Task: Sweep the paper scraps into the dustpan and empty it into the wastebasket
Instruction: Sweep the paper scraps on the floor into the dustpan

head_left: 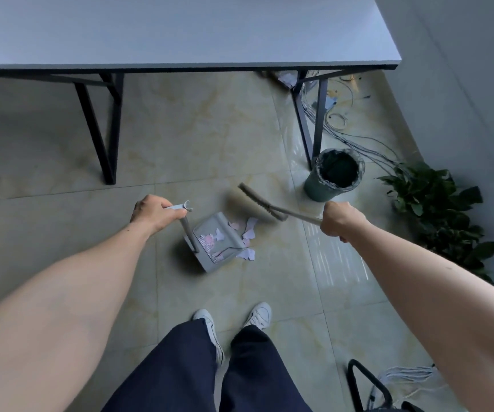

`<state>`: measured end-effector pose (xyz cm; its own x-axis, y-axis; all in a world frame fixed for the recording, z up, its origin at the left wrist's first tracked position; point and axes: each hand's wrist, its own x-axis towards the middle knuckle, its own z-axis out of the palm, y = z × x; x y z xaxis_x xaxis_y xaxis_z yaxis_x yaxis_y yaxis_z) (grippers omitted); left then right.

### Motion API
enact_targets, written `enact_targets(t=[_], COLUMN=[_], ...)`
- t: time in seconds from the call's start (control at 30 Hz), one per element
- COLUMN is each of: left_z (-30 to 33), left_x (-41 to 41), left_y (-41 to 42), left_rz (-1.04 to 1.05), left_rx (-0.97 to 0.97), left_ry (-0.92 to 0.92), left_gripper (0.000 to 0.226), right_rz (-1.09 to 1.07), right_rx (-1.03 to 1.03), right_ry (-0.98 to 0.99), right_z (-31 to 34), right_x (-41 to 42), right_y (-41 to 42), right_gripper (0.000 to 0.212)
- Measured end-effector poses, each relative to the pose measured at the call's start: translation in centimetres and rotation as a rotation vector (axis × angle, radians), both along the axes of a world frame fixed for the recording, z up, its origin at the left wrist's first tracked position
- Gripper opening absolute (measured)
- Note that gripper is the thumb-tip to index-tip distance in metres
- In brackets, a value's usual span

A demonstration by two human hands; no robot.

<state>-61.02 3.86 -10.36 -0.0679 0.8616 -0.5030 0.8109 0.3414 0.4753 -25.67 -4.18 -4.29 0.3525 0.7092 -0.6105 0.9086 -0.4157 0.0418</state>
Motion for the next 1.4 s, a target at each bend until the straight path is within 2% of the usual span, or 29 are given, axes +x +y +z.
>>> enact_targets(t=[0.17, 0.3, 0.67, 0.87, 1.07, 1.4], left_z=[-0.4, -0.6, -3.2, -4.6, -5.1, -5.2], left_x=[-1.1, -2.6, -5.1, -5.3, -4.6, -4.7], left_y=[-2.9, -4.7, -9.4, -11.4, -12.7, -13.2], left_rz=[0.003, -0.003, -0.041, -0.023, 0.035, 0.065], left_rx=[-0.014, -0.032, -0.039, -0.025, -0.036, -0.018], left_ry=[0.011, 0.003, 0.016, 0.014, -0.006, -0.019], left_gripper=[0.042, 0.046, 0.031, 0.031, 0.042, 0.038], right_rz=[0.062, 0.012, -0.044, -0.116, -0.188, -0.263], right_rx=[0.000, 0.000, -0.040, -0.068, -0.110, -0.051], right_ry=[-0.035, -0.030, 0.004, 0.080, 0.176, 0.170], right_z=[-1.9, -4.1, -7.1, -5.8, -3.5, -0.2], right_x=[-2.2, -5.3, -12.3, -13.9, -14.5, -11.9], right_y=[-1.4, -3.8, -11.6, -13.7, -14.3, -14.1], right_gripper=[0.020, 0.026, 0.028, 0.006, 0.017, 0.017])
